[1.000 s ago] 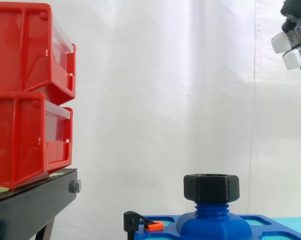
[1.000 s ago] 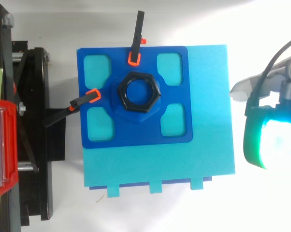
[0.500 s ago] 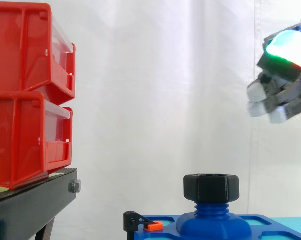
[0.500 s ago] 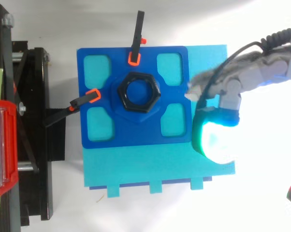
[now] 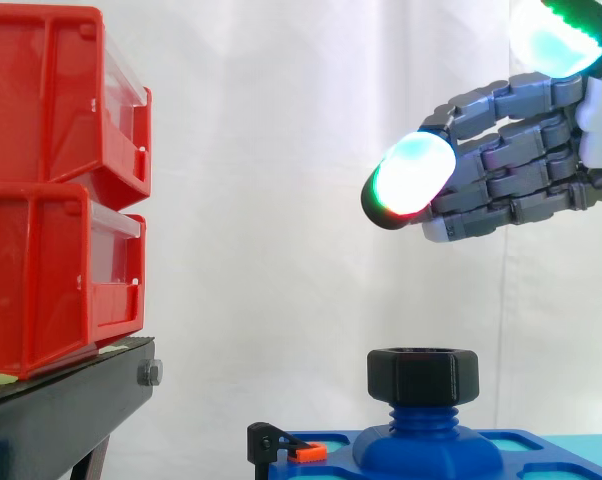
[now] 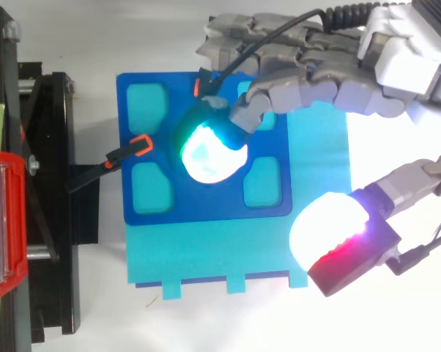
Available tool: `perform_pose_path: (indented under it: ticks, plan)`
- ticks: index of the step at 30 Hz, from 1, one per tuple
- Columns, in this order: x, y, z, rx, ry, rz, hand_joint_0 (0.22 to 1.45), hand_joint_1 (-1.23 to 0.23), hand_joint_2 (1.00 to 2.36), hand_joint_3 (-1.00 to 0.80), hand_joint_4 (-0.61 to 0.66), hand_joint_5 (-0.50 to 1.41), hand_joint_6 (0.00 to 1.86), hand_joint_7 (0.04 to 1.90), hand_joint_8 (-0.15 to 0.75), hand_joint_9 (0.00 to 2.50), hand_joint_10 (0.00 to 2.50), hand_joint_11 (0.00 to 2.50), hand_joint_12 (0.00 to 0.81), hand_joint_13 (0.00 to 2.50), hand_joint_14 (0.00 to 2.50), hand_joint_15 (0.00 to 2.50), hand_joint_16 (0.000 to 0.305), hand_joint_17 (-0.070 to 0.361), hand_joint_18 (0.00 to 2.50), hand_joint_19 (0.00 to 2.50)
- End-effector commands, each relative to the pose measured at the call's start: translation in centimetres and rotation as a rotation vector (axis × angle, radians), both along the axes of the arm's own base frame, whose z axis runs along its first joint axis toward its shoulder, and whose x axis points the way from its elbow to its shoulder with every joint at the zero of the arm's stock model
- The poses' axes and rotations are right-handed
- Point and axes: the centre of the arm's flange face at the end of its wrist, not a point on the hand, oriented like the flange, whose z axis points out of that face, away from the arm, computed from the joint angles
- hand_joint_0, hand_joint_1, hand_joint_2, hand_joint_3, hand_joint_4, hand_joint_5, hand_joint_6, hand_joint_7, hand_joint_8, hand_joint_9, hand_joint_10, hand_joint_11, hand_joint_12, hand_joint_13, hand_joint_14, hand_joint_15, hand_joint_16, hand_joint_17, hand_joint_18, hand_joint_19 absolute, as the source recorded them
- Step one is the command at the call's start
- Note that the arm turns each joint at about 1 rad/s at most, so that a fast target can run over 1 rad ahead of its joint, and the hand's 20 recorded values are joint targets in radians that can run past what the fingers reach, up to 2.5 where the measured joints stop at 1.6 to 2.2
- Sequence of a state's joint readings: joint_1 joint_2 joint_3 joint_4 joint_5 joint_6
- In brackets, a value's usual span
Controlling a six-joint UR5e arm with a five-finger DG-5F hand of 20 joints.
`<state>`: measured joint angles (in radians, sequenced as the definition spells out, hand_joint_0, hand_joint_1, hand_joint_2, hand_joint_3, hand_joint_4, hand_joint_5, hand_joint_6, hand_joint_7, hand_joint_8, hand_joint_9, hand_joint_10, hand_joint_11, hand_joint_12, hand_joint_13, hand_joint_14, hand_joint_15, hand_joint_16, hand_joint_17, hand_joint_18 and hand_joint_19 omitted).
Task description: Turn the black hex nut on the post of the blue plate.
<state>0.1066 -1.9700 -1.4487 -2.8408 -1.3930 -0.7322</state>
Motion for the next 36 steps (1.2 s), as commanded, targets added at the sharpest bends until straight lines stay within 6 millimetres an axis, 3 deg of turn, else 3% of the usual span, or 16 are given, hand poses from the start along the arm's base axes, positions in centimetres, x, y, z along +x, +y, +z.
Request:
perform_pose_path:
  ticks: [1, 19, 23, 25, 36]
  plan:
    - [0.3, 0.4, -0.4, -0.068, -0.001, 0.000, 0.42, -0.30, 1.00, -0.50, 0.19, -0.26, 0.50, 0.65, 0.183, 0.00, 0.00, 0.00, 0.379, 0.00, 0.00, 0.00, 0.055, 0.123, 0.00, 0.00]
    - [0.7, 1.0, -0.9, -0.237, 0.013, -0.043, 0.43, -0.24, 1.00, -0.50, 0.17, -0.24, 0.50, 0.69, 0.181, 0.00, 0.00, 0.00, 0.374, 0.00, 0.00, 0.00, 0.053, 0.120, 0.00, 0.00]
    - [3.1, 1.2, -3.6, -0.231, 0.044, -0.040, 0.44, -0.23, 1.00, -0.50, 0.17, -0.24, 0.50, 0.70, 0.180, 0.00, 0.00, 0.00, 0.373, 0.00, 0.00, 0.00, 0.053, 0.120, 0.00, 0.00]
    - [4.2, 1.4, -3.8, -0.218, 0.056, -0.025, 0.44, -0.23, 1.00, -0.50, 0.17, -0.24, 0.50, 0.70, 0.181, 0.00, 0.00, 0.00, 0.374, 0.00, 0.00, 0.00, 0.053, 0.120, 0.00, 0.01]
    - [4.2, 2.4, -3.8, -0.229, 0.073, -0.003, 0.44, -0.22, 1.00, -0.50, 0.18, -0.23, 0.50, 0.76, 0.192, 0.00, 0.00, 0.00, 0.372, 0.00, 0.00, 0.00, 0.053, 0.118, 0.00, 0.02]
